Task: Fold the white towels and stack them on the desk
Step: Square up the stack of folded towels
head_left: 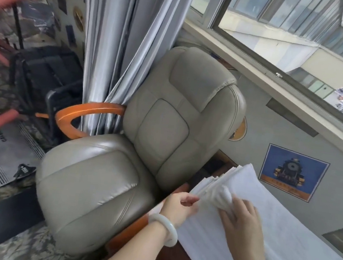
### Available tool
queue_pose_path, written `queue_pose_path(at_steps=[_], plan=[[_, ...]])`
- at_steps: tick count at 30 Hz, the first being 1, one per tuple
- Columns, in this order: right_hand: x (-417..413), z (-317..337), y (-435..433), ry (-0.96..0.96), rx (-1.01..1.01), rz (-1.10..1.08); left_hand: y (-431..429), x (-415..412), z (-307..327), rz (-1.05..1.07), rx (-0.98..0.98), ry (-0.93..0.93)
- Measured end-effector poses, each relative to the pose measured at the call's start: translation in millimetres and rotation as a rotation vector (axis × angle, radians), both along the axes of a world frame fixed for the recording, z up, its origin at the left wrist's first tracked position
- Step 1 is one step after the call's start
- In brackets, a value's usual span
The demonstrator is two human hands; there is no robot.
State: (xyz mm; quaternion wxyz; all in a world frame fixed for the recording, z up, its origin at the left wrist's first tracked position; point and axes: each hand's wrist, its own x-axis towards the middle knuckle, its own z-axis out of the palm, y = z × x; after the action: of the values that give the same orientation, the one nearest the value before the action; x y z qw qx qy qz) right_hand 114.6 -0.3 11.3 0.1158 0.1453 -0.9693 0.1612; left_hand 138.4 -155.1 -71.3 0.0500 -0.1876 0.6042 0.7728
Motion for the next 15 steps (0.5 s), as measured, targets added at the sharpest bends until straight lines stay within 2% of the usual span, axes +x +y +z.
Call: queue_pose_path(at_steps=[2, 6, 15], plan=[[9.4, -13.7, -5.2, -0.003, 0.099, 0.035, 0.8, 2.8, -1.8, 0.028, 0.039, -0.016], [12.8, -24.6, -14.7, 0.028, 0.289, -0.054, -0.2, 8.0, -5.0, 0.042, 0.12, -0.024], [-5.5, 0.9, -11.6, 0.04, 0.112, -0.049, 0.0, 9.3, 4.7, 0.076, 0.172, 0.013]])
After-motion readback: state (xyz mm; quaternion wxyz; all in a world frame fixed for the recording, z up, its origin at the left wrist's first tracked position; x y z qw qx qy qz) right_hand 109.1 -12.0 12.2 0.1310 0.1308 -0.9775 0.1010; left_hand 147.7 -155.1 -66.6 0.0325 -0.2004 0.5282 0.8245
